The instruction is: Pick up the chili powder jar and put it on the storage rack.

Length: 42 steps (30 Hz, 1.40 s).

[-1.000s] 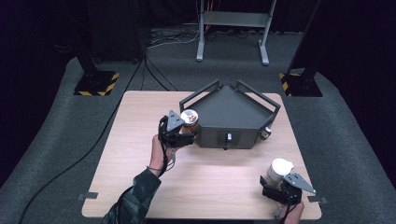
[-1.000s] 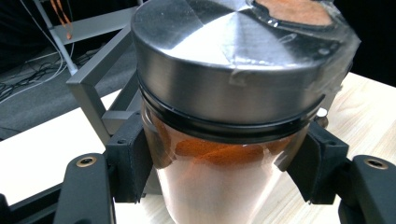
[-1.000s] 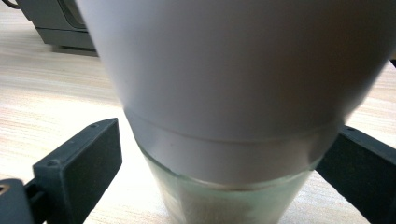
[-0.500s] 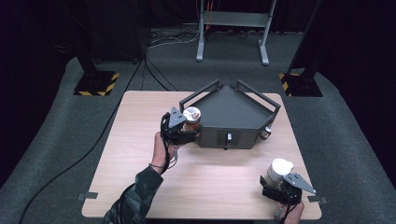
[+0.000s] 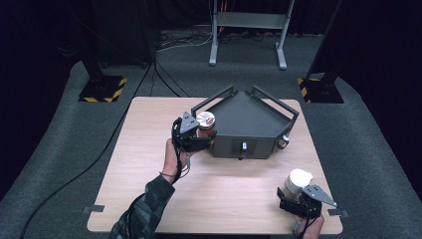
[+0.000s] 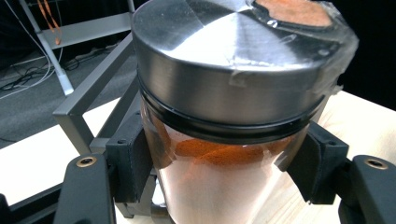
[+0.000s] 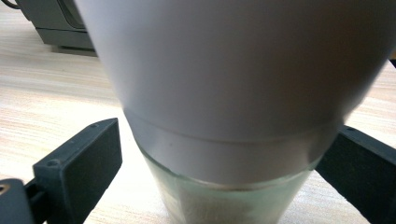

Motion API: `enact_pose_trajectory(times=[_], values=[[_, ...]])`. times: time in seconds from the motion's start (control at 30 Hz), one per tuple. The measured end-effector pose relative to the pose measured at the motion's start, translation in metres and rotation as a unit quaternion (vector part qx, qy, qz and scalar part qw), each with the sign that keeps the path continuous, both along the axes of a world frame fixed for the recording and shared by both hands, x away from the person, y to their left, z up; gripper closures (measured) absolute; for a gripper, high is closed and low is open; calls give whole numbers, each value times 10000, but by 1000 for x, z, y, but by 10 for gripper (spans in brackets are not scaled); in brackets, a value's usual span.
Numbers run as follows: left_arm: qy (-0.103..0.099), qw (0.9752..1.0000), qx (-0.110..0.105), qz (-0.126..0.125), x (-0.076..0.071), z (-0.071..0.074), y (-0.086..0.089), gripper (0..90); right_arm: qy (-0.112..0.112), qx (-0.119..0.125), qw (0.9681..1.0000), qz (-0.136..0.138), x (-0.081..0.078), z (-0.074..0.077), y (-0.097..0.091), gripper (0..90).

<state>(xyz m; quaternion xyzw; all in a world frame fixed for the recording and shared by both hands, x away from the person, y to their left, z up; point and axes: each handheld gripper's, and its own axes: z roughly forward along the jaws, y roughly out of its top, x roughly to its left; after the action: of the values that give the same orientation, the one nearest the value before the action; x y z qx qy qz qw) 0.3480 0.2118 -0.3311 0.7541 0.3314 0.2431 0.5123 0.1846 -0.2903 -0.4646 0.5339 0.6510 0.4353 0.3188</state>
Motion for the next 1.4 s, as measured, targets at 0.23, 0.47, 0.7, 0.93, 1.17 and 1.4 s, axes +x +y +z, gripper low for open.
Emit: enact_pose_trajectory(times=[0.23,0.47,0.7,0.93,1.17,1.4], values=[[-12,10000,-33,-27,2,4,-2,317,2,1,10000,-1,0,0,0,1],[-25,10000,-35,-32,5,6,-5,317,2,9,10000,0,0,0,0,1],[-46,10000,2,-40,9,9,-10,317,5,12,10000,9,0,0,-1,1],[-57,10000,14,-37,13,12,-14,317,11,15,10000,13,0,0,-1,1],[-47,10000,16,-46,17,14,-18,317,14,15,10000,15,0,0,-1,1],[-56,10000,35,-52,22,16,-21,317,23,20,10000,16,1,0,-1,1]])
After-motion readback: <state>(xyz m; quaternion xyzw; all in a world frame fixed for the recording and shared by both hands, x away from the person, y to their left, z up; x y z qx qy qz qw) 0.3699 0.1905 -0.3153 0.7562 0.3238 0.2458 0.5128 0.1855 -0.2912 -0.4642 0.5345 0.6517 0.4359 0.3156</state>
